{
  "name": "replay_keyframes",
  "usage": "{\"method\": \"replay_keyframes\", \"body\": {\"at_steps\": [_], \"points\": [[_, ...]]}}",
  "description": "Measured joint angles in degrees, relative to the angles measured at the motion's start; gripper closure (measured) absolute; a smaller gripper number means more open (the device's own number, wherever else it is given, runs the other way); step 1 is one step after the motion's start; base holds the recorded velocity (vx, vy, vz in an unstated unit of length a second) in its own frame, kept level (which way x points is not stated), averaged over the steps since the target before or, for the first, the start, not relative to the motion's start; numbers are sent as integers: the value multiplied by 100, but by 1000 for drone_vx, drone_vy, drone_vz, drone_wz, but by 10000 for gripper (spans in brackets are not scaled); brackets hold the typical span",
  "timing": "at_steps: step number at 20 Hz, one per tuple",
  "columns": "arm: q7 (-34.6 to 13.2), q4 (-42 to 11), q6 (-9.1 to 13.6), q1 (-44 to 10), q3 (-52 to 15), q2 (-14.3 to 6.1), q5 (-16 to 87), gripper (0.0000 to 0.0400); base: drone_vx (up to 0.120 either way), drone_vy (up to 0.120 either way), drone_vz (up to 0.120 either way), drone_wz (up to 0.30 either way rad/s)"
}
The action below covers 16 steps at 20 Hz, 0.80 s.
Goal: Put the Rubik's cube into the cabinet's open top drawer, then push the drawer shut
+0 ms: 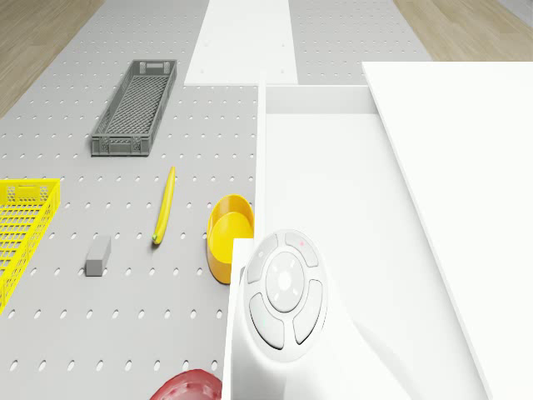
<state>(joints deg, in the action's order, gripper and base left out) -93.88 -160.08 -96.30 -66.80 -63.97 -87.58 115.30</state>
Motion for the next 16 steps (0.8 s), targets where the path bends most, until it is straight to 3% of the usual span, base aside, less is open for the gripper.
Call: {"method": "replay_keyframes", "body": {"at_steps": [13, 14, 16], "points": [[23, -5, 112, 25, -12, 29, 68, 0, 0, 120, 0, 0], [-207, -84, 488, -184, -126, -227, 344, 0, 0, 120, 0, 0], [-1570, -99, 1921, -1362, -266, -574, 696, 0, 0, 120, -20, 0]]}}
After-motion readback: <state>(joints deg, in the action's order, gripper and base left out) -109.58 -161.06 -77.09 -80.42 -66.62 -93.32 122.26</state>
